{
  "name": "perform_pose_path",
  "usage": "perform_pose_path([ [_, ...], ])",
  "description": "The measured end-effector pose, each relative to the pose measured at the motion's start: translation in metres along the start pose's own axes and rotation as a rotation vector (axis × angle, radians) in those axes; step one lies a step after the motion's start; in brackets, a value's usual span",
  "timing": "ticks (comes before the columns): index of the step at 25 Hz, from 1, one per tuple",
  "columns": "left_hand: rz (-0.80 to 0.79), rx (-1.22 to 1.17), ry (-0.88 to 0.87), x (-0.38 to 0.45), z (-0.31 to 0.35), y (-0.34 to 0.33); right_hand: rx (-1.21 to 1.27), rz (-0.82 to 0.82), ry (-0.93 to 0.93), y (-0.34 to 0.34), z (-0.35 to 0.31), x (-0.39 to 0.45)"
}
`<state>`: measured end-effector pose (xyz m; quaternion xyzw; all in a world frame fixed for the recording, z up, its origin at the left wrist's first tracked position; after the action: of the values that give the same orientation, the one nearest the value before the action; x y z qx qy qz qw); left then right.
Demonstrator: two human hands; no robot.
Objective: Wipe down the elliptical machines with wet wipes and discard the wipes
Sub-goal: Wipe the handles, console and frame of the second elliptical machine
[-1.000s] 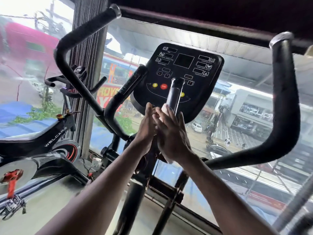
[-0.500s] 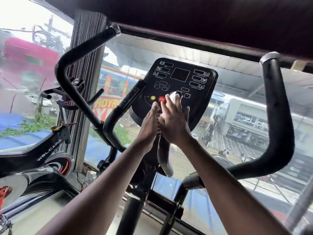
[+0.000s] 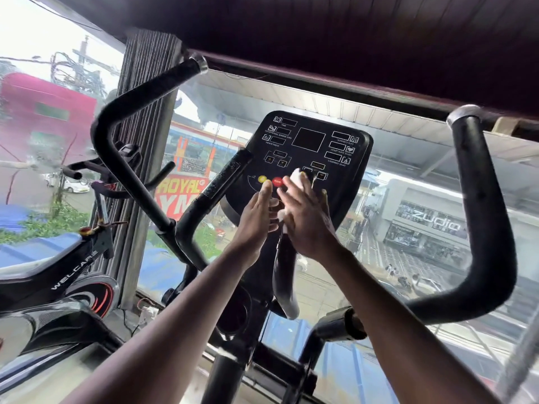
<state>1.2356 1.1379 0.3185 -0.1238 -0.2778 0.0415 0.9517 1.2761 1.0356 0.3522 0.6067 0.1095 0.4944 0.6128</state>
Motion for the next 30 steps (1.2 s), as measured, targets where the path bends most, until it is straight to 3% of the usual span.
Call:
perform_pose_path([
  [2, 0.011, 0.007, -0.017, 0.003, 0.001, -0.003, 0.124, 0.027, -0.119, 0.006, 0.008, 0.011],
  [6, 0.044, 0.197, -0.127, 0.022, 0.005, -0.009, 0.412, 0.198, -0.011, 0.003, -0.001, 0.015],
  [10, 0.118, 0.395, -0.075, 0.040, 0.007, -0.010, 0.516, 0.406, -0.015, -0.002, -0.001, 0.009],
  [12, 0.213, 0.364, -0.043, 0.047, 0.006, 0.001, 0.655, 0.473, -0.163, -0.015, -0.003, -0.001],
  [15, 0.214, 0.328, -0.036, 0.052, 0.005, -0.001, 0.946, 0.373, -0.438, -0.035, 0.000, -0.009],
  [21, -0.099, 0.205, 0.065, 0.072, 0.017, -0.037, 1.057, 0.541, -0.380, -0.028, -0.002, -0.010],
  [26, -0.025, -0.019, 0.214, 0.033, -0.015, -0.022, 1.073, 0.596, -0.429, -0.035, 0.006, -0.006],
  [30, -0.079, -0.146, 0.046, 0.036, 0.007, -0.027, 1.033, 0.604, -0.408, -0.034, 0.004, -0.008],
])
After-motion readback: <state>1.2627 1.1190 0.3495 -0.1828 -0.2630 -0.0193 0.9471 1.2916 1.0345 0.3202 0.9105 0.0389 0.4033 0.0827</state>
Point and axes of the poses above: each hand's wrist, its own x-axis towards the middle knuckle, its own y-axis out of the back of the hand, z = x × y, the point moved 3 cm from there along x, towards the middle knuckle, and after that the axes turned 15 degrees about -z, right-handed, at the moved point
